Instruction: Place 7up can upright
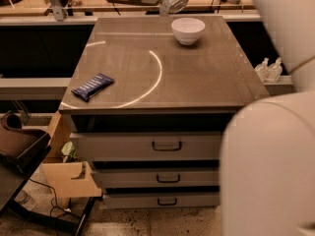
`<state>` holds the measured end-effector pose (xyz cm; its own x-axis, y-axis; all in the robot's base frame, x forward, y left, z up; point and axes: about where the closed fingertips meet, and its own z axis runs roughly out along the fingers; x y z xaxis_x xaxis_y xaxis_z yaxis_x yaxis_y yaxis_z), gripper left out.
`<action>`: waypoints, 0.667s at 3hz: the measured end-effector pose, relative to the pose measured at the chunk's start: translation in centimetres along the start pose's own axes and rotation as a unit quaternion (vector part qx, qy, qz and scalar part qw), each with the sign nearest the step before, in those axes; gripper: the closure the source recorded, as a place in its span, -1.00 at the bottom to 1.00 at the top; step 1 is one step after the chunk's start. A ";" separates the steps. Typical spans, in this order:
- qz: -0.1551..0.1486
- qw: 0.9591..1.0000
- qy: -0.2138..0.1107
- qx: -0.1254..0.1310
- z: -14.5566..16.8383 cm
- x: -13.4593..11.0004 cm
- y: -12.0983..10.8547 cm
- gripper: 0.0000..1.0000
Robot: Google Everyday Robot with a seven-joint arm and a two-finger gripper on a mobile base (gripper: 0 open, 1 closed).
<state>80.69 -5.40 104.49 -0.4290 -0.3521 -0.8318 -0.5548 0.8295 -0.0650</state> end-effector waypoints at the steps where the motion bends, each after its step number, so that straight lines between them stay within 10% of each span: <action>1: -0.007 0.997 -0.072 0.000 -6.3 -0.1 -0.7 1.00; 2: -0.010 0.991 -0.131 -0.023 -7.2 4.4 0.8 1.00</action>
Offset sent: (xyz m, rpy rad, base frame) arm -0.0890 0.0751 -0.1330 0.3655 -0.3183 0.1928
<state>73.21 -9.41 104.70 -0.2221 -0.2384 -0.9454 -0.5958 0.8007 -0.0620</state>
